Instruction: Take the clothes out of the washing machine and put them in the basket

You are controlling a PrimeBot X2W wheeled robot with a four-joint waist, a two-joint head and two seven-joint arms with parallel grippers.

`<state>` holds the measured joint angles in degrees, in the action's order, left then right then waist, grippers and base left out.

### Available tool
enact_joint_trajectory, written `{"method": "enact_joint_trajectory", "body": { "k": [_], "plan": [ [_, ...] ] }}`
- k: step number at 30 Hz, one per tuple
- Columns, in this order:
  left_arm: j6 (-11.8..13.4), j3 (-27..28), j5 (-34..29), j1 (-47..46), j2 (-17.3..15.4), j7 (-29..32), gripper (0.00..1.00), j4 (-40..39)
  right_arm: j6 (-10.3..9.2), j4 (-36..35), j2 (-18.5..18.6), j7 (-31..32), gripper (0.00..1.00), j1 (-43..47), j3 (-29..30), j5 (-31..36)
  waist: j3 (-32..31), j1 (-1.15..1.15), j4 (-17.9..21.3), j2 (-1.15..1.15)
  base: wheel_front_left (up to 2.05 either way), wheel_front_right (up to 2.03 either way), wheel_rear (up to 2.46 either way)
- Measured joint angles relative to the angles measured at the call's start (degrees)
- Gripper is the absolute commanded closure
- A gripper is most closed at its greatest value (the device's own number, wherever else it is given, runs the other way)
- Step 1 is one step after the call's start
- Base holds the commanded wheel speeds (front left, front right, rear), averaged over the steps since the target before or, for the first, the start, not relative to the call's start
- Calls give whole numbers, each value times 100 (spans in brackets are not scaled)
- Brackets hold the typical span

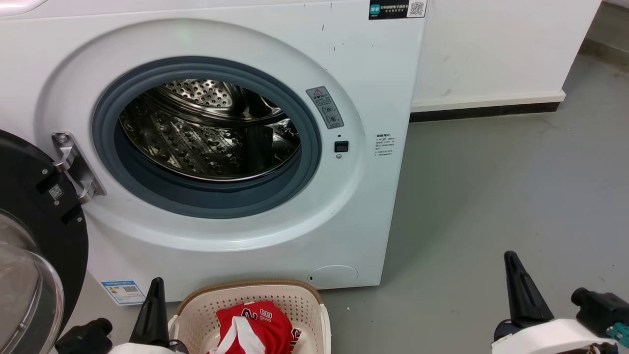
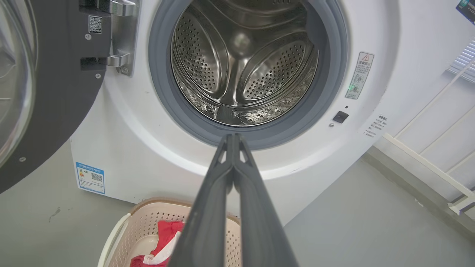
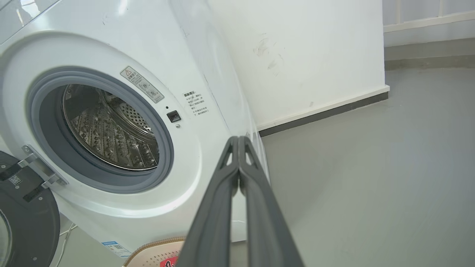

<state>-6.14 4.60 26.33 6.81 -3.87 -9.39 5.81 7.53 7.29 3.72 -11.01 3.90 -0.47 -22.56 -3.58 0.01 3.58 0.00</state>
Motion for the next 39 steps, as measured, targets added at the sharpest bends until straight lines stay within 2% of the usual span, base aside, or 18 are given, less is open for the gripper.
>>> {"method": "enact_joint_trajectory", "body": {
  "k": [17,39],
  "plan": [
    [-41,41,1543,-280,29,369,100,183,-1,141,62,320,100,-207,48,-1728,60,0,-57,0,0,0,0],
    [-49,97,3171,-617,47,768,100,386,-2,302,97,698,100,-433,145,-3512,138,0,-131,0,0,0,0]
  ]
}}
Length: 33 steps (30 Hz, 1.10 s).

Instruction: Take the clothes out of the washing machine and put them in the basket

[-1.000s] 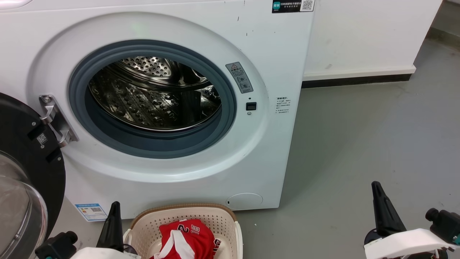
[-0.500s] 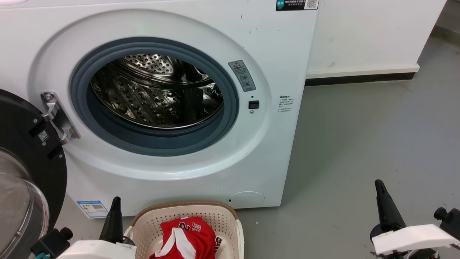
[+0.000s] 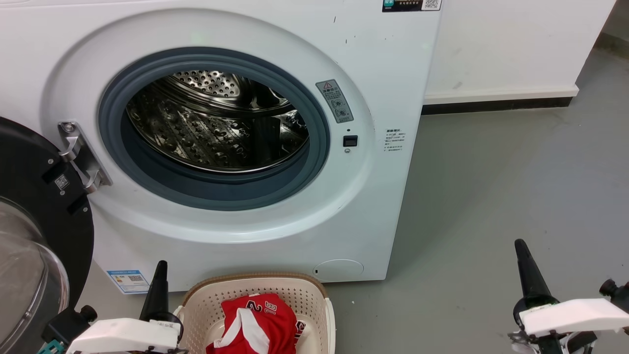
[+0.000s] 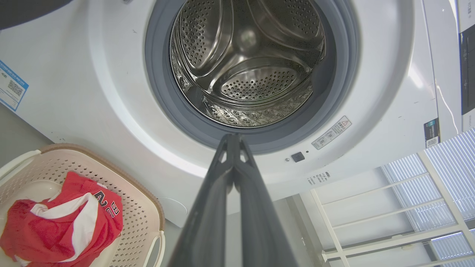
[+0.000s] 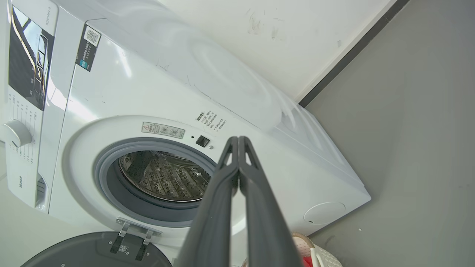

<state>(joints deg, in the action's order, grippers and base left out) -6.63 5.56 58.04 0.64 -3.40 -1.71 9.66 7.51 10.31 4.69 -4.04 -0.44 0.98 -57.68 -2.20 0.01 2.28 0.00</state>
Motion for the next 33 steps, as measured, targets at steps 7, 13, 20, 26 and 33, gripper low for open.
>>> {"method": "enact_joint_trajectory", "body": {
  "k": [7,13,20,26,33],
  "plan": [
    [-2,13,448,-83,8,105,100,73,0,53,4,101,100,-81,29,-483,25,0,-23,0,0,0,0],
    [-26,22,811,-125,12,191,100,118,0,87,5,194,100,-118,57,-871,46,0,-44,0,0,0,0],
    [-37,31,1214,-222,18,293,100,165,0,123,7,293,100,-186,97,-1303,70,0,-67,0,0,0,0],
    [-42,40,1596,-305,21,382,100,211,0,162,7,388,100,-232,133,-1708,95,0,-91,0,0,0,0],
    [-43,47,1951,-354,27,467,100,261,-1,201,5,472,100,-303,169,-2086,120,0,-114,0,0,0,0]
  ]
}}
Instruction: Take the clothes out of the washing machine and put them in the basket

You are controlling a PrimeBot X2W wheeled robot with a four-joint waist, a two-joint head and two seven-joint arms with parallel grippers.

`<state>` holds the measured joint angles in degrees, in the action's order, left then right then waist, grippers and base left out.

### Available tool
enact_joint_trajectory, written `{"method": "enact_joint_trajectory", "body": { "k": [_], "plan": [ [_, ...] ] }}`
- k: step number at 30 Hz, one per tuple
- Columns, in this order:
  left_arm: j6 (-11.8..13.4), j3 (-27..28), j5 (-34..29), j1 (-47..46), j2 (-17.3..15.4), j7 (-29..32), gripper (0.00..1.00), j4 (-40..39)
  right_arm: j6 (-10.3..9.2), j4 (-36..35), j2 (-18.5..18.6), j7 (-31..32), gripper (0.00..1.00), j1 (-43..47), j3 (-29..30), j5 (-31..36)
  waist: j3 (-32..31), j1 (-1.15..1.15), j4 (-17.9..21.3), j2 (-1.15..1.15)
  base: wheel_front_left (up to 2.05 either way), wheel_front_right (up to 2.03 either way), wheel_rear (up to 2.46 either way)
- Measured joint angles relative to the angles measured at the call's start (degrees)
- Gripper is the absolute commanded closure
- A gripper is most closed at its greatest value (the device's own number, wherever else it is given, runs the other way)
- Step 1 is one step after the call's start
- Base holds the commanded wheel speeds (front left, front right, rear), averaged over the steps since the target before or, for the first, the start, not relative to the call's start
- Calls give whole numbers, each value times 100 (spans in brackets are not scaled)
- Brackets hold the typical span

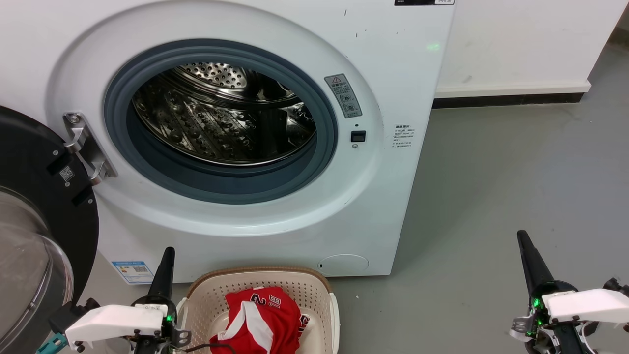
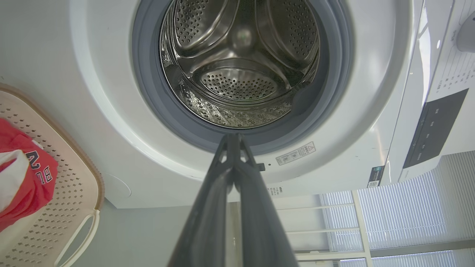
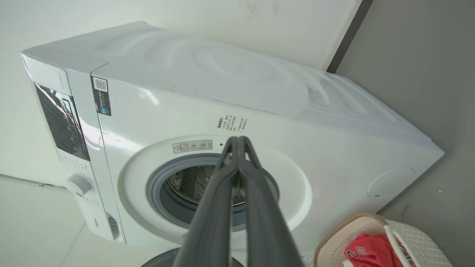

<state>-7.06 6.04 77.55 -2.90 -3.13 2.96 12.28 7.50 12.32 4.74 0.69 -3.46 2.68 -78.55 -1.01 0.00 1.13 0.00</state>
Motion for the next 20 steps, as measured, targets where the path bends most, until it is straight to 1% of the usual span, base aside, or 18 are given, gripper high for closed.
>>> {"method": "enact_joint_trajectory", "body": {
  "k": [20],
  "plan": [
    [-26,22,914,-214,12,226,100,105,0,93,-7,252,100,-127,97,-965,70,0,-67,0,0,0,0]
  ]
}}
